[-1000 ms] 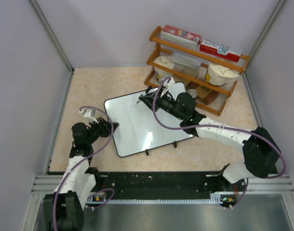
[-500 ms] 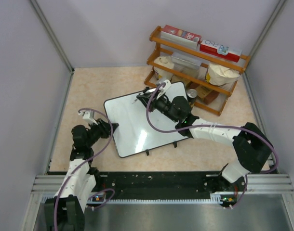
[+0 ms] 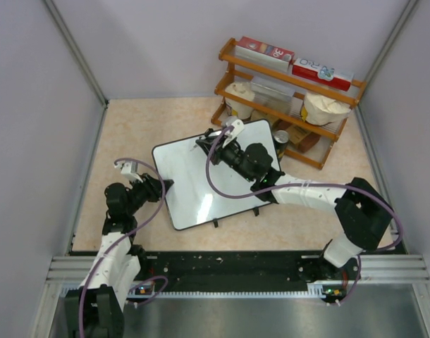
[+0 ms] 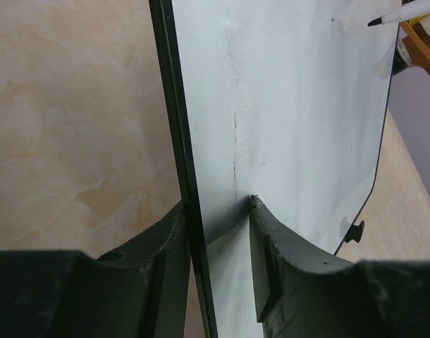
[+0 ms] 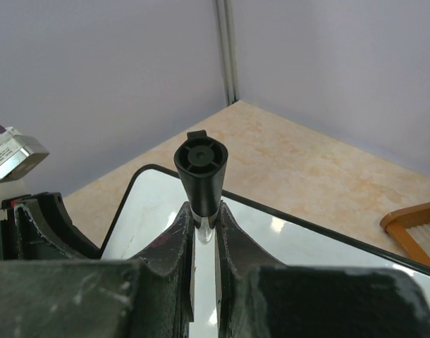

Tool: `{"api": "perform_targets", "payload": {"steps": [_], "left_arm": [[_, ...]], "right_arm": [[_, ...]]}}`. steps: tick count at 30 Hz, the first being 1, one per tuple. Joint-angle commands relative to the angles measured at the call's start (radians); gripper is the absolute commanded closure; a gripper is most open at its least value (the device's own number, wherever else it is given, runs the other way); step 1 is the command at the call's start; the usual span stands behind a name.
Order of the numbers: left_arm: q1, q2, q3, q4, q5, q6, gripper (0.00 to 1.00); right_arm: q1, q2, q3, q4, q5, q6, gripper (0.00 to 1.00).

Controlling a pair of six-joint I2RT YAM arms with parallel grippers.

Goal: Write a sentence on the whiteboard

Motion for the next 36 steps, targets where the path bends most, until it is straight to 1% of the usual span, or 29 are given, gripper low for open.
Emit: {"api": "perform_targets", "payload": {"steps": [1, 5, 8, 14, 21, 26, 32, 36], "left_arm": [[0.001, -0.004, -0.015, 0.035, -0.039, 0.046, 1.00], [0.003, -0.006, -0.015, 0.033, -0.037, 0.044, 1.00], [0.001, -0.012, -0.018, 0.035, -0.039, 0.044, 1.00], [0.001, -0.006, -0.016, 0.035, -0.036, 0.043, 1.00], [0.003, -0.001, -0.015, 0.035, -0.034, 0.043, 1.00], [0.003, 0.000, -0.015, 0.036, -0.023, 0.041, 1.00], [0.001, -0.006, -0.018, 0.044, -0.017, 0.040, 1.00], [0.001, 0.000, -0.018, 0.045, -0.020, 0.040, 1.00]], "right_arm": [[0.015, -0.060, -0.003, 0.037, 0.029, -0.031, 1.00], [0.015, -0.192, -0.057, -0.032, 0.059, -0.039, 1.00], [0.008, -0.253, -0.097, -0.068, 0.069, -0.033, 1.00], [-0.008, -0.281, -0.094, -0.134, 0.046, 0.004, 1.00], [-0.007, -0.255, -0.050, -0.196, 0.059, 0.021, 1.00], [-0.008, -0.200, 0.001, -0.227, 0.063, 0.043, 1.00], [0.007, -0.110, 0.046, -0.172, 0.071, 0.043, 1.00], [0.022, -0.035, 0.104, -0.126, 0.066, 0.027, 1.00]]}}
